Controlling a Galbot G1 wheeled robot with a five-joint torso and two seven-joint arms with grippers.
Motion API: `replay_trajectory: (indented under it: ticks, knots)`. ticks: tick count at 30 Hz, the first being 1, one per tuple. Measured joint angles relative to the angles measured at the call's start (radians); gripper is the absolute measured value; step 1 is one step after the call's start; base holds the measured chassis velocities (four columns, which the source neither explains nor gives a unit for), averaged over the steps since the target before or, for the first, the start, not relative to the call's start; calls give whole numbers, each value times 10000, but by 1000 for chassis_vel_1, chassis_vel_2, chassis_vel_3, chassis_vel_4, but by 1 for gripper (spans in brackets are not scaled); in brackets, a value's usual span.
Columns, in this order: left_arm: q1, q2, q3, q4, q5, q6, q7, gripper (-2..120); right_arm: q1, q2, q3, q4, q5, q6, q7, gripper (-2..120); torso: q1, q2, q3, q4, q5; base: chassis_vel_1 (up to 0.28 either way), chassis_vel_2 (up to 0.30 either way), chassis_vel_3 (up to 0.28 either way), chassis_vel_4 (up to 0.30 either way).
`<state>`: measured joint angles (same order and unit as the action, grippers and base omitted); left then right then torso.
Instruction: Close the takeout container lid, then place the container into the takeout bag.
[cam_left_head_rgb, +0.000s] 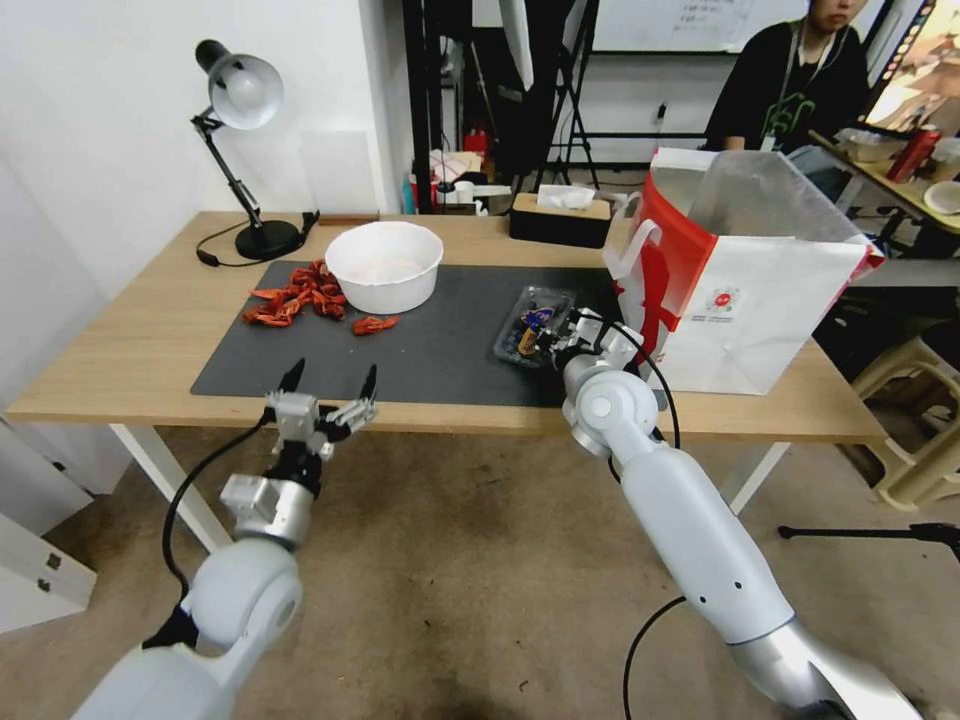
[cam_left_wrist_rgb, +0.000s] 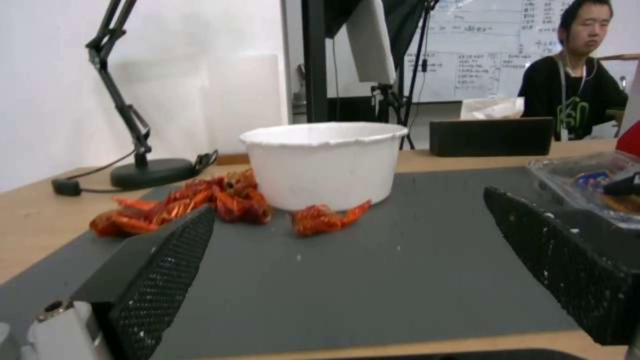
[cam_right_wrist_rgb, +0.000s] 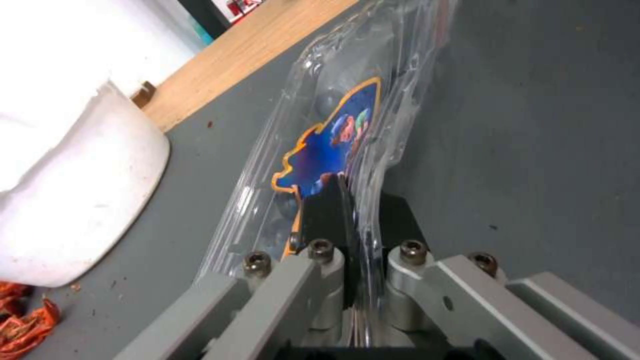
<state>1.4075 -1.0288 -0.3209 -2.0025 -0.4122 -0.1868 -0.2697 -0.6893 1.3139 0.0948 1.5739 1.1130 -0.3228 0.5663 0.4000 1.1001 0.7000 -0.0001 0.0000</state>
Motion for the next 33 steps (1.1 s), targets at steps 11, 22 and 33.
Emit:
replay_trajectory:
  ticks: [11, 22, 33]
  knots:
    - [730, -336, 45, 232, 34, -288, -205, 100, -7, 9, -5, 30, -17, 7, -15, 0, 0, 0, 0, 1, 1, 0, 0, 0, 0]
    - [774, -297, -48, 232, -23, -280, -349, 100, 128, -54, 116, 752, 250, -27, -34, 0, 0, 0, 0, 3, 0, 0, 0, 0, 0]
    - [777, -252, -122, 196, -22, -273, -431, 100, 990, -993, 1028, 3091, 1108, -580, 373, 0, 0, 0, 0, 1, 2, 0, 0, 0, 0]
